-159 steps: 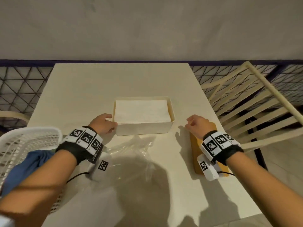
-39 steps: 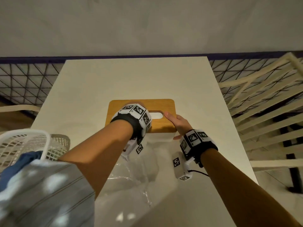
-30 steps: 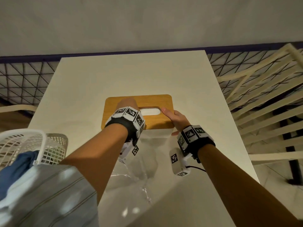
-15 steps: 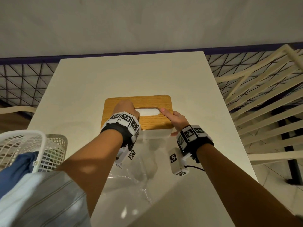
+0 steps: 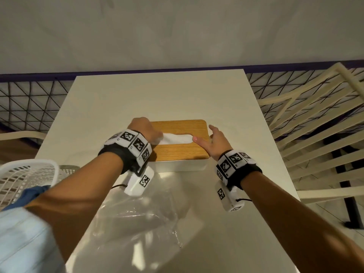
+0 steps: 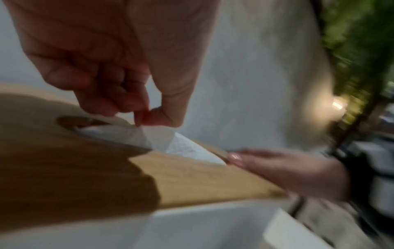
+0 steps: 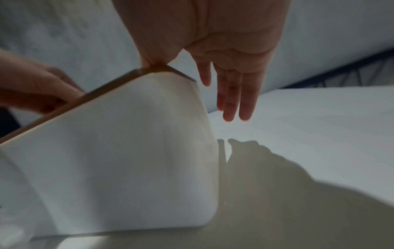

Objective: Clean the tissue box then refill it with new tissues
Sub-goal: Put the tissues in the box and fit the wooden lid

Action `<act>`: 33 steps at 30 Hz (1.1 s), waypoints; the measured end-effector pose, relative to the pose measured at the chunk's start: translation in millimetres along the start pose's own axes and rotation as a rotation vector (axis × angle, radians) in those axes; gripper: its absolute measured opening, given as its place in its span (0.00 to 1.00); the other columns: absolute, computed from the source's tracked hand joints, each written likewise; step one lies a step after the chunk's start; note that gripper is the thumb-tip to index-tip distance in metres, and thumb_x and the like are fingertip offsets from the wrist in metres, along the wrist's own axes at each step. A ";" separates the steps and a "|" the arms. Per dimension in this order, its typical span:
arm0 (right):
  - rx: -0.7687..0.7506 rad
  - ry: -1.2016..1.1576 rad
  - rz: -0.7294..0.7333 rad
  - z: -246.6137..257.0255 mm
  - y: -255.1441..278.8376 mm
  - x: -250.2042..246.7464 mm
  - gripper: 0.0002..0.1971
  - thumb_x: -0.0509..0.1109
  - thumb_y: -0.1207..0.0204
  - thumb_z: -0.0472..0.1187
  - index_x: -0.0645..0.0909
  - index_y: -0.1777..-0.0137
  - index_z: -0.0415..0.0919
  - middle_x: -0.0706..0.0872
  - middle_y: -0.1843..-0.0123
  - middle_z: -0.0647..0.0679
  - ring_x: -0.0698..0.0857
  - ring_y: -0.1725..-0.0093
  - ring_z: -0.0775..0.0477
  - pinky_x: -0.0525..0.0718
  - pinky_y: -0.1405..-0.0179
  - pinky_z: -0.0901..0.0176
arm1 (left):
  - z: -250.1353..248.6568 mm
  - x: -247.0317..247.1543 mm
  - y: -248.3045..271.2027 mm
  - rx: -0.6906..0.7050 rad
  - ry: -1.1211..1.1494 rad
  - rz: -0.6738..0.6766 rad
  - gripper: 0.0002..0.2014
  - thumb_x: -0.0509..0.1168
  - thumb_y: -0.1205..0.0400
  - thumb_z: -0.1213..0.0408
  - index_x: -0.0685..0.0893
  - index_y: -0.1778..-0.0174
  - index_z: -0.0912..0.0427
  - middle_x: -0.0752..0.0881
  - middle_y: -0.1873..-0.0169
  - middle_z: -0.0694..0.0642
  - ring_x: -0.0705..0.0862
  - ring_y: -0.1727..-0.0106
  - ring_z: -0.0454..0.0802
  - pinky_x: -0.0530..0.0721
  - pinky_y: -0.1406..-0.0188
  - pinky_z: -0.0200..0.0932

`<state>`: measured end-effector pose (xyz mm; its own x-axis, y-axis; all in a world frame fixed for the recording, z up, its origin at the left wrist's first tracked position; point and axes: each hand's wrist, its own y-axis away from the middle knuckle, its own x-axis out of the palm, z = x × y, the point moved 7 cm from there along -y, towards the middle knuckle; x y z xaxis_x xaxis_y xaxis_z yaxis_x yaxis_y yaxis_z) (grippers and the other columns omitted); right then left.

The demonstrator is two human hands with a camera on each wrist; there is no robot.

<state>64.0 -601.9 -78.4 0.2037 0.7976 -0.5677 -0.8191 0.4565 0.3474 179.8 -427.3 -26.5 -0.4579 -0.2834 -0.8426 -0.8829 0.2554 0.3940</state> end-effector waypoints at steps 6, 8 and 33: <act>-0.368 0.459 -0.133 57.6 14.3 -1.8 0.24 0.67 0.24 0.49 0.71 0.30 0.43 0.71 0.32 0.44 0.70 0.32 0.45 0.73 0.36 0.55 | 1.2 -9.4 -3.6 0.030 0.085 0.027 0.14 0.69 0.24 0.57 0.77 0.73 0.58 0.81 0.80 0.48 0.75 0.71 0.43 0.69 0.76 0.36; -0.445 0.464 -0.129 73.8 18.3 5.5 0.18 0.66 0.24 0.48 0.78 0.37 0.43 0.74 0.36 0.45 0.71 0.34 0.45 0.73 0.37 0.56 | -0.3 -6.2 -4.4 0.064 0.087 0.067 0.12 0.69 0.24 0.56 0.79 0.70 0.57 0.81 0.74 0.50 0.77 0.69 0.45 0.72 0.74 0.36; -0.081 0.136 -0.024 75.9 -39.2 22.0 0.10 0.64 0.23 0.37 0.85 0.48 0.40 0.88 0.44 0.44 0.81 0.53 0.47 0.76 0.56 0.63 | -16.3 19.8 7.4 0.240 -0.234 -0.006 0.32 0.66 0.29 0.38 0.74 0.39 0.59 0.83 0.46 0.56 0.83 0.48 0.56 0.81 0.54 0.47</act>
<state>141.3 -572.3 -47.9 0.1533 0.7236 -0.6729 -0.8564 0.4370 0.2749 162.5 -446.0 -34.3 -0.3922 -0.0732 -0.9170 -0.8232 0.4729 0.3143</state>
